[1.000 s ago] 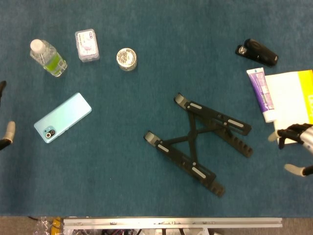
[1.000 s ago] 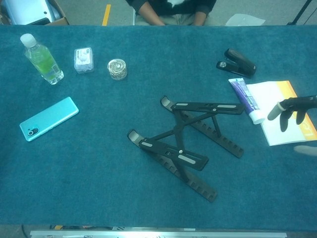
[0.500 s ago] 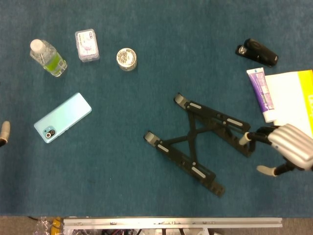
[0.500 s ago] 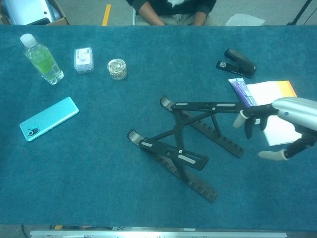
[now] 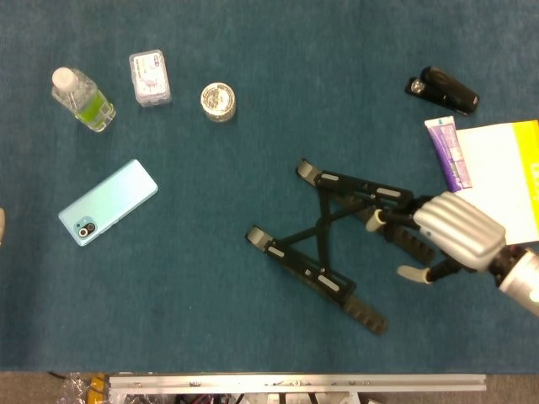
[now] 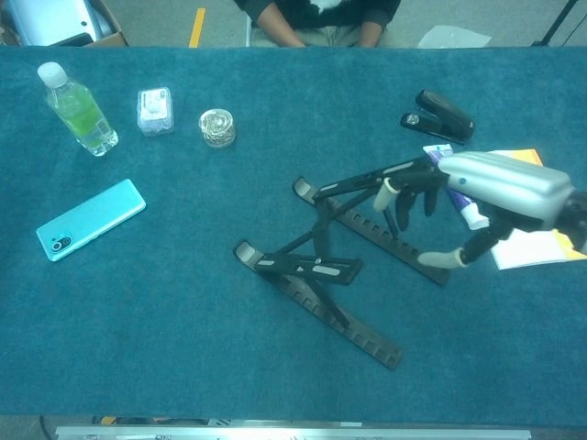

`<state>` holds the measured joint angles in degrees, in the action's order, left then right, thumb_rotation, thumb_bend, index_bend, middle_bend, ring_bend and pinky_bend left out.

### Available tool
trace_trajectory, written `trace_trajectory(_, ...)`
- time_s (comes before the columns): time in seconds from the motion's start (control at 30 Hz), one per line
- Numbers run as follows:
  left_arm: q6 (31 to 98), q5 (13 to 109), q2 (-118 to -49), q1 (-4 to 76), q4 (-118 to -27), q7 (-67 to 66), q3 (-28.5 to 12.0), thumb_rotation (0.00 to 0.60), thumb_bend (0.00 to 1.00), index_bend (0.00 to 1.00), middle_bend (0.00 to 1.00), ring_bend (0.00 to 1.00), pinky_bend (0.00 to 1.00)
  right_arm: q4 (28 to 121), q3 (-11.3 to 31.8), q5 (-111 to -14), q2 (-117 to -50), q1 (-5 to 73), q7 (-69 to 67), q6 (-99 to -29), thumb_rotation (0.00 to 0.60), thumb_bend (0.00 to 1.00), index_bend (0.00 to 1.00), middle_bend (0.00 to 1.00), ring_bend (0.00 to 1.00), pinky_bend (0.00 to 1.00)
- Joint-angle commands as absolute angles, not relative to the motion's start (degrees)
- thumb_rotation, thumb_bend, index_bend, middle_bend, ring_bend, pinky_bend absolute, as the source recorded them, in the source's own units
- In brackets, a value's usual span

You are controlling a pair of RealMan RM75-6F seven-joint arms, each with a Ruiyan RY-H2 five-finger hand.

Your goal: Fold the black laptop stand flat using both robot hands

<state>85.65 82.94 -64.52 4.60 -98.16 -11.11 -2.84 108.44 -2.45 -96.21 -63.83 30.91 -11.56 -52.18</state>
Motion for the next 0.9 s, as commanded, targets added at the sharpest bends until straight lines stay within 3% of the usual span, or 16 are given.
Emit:
trace_trajectory(0.03, 85.57, 82.87, -64.53, 4.54, -97.8, -10.75, -2.8, 0.6, 0.39, 0.02, 0.02, 0.0, 0.0, 109.22, -0.8, -93.78, -65.15, 32.38, -9.85, -50.73, 0.6, 0.19, 0.31, 0.48, 0.34, 0.42)
trace_trajectory(0.9, 85.86, 82.46, -64.3, 3.87, -96.02, -8.66, -2.81, 0.6, 0.39, 0.02, 0.02, 0.0, 0.0, 105.57, 8.08, -74.23, -76.63, 41.48, 1.26, -45.2, 0.6, 0.19, 0.31, 0.47, 0.35, 0.42)
